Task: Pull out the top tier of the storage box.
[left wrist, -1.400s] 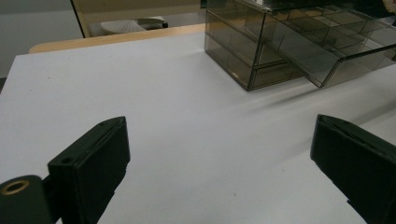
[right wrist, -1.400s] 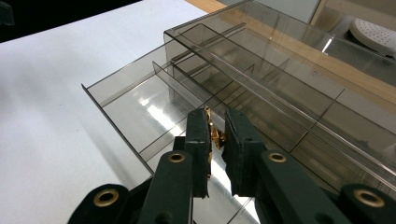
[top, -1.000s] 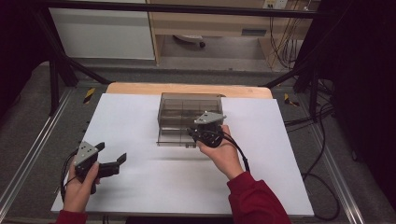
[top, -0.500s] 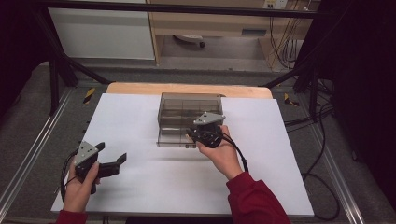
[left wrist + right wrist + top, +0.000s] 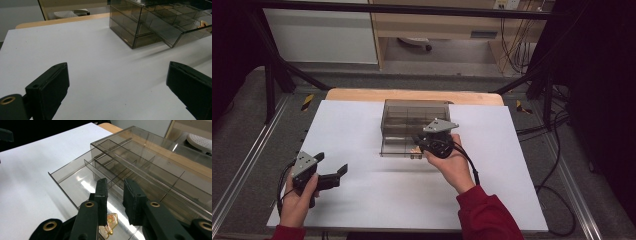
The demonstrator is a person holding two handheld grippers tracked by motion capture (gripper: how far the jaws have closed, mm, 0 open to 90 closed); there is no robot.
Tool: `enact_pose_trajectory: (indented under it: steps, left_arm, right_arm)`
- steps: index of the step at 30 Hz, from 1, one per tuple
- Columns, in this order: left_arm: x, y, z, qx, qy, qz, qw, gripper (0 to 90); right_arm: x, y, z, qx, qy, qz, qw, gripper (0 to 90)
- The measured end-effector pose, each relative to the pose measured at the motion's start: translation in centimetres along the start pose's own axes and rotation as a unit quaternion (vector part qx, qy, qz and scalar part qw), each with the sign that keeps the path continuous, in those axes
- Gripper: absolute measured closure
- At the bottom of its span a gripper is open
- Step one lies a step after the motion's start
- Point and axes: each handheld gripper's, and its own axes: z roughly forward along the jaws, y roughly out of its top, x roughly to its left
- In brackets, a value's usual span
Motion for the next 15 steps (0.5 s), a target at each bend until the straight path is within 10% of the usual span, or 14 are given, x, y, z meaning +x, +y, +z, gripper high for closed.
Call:
enact_pose_trajectory:
  steps: [15]
  left_arm:
    - [0.01, -0.01, 0.05, 0.000, 0.000, 0.000, 1.0000, 4.7]
  right_arm:
    - [0.50, 0.04, -1.04, -0.013, -0.009, 0.010, 0.9998, 50.6]
